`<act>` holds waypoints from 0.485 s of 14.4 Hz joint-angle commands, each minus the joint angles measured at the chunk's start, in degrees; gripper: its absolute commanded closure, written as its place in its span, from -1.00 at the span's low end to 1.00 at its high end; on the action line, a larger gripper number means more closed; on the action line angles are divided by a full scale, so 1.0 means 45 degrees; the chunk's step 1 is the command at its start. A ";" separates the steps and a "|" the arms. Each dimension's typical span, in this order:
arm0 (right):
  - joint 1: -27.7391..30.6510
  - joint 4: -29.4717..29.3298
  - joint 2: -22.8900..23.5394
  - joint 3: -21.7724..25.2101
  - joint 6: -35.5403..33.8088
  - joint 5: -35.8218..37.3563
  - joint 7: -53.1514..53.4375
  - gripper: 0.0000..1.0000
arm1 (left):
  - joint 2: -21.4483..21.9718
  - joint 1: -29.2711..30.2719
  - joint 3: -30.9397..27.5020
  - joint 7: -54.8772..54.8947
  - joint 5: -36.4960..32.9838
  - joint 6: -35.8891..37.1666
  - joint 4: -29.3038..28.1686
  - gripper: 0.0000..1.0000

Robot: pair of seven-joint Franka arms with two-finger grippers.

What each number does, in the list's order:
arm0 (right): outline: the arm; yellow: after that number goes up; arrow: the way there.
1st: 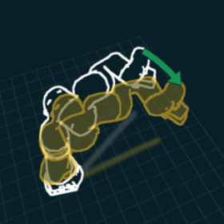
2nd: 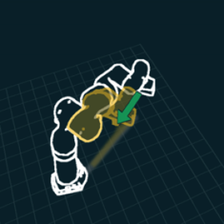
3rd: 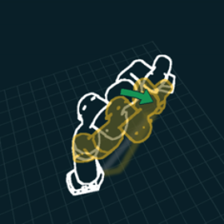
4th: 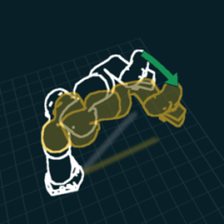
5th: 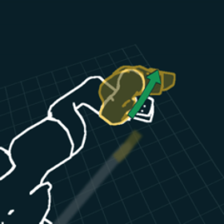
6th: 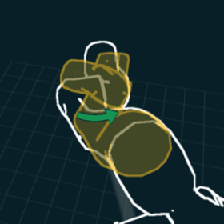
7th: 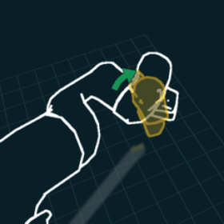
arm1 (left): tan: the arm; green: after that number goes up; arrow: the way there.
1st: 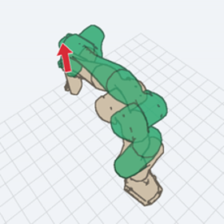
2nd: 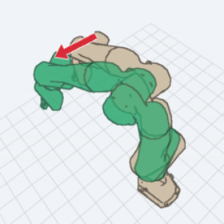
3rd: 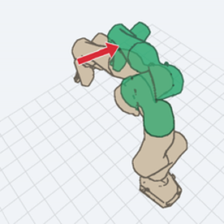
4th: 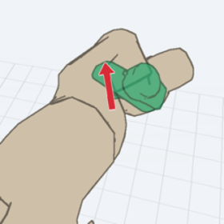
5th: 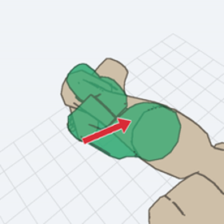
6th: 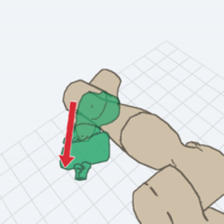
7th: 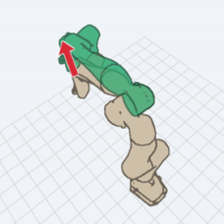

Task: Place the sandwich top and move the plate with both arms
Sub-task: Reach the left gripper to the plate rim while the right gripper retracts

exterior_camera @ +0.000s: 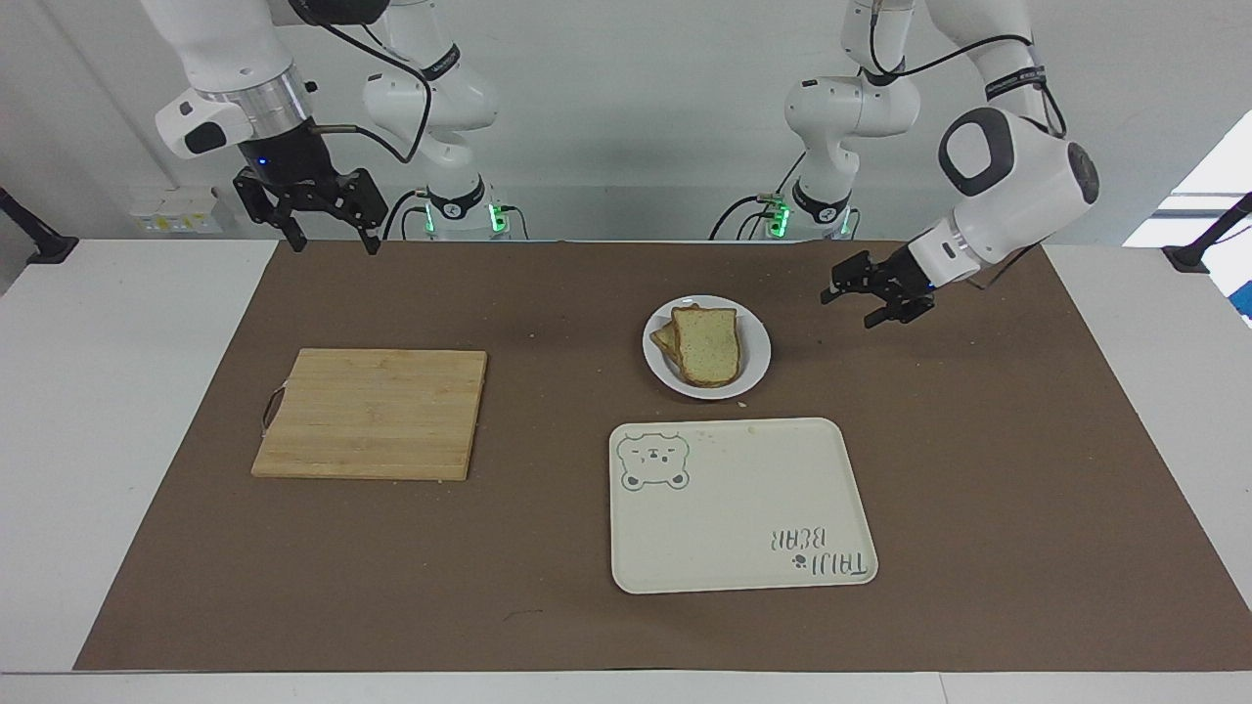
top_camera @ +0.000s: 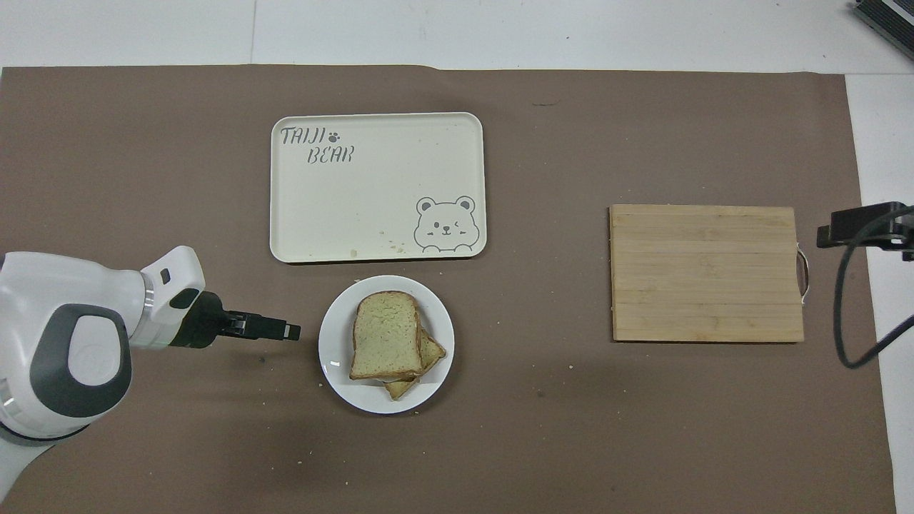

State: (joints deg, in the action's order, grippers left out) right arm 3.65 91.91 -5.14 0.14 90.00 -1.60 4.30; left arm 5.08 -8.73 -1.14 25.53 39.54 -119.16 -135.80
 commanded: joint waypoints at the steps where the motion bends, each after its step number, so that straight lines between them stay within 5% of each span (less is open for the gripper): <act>1: 0.0204 0.0335 -0.0226 -0.0206 -0.0059 0.0667 -0.0761 -1.00 | 0.0045 -0.0558 -0.0138 0.0265 0.0762 -0.1347 -0.1049 -0.93; 7: 0.0165 0.0532 -0.0245 -0.0226 -0.0039 0.0491 -0.0722 -1.00 | -0.0385 -0.2042 -0.0138 0.0323 0.2247 -0.2930 -0.1832 -0.38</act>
State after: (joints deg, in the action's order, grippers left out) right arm 3.80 93.14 -5.24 -0.30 89.84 -0.13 2.36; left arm 3.41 -15.33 -1.04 25.89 47.33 -128.65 -142.07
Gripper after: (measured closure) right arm 0.000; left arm 0.229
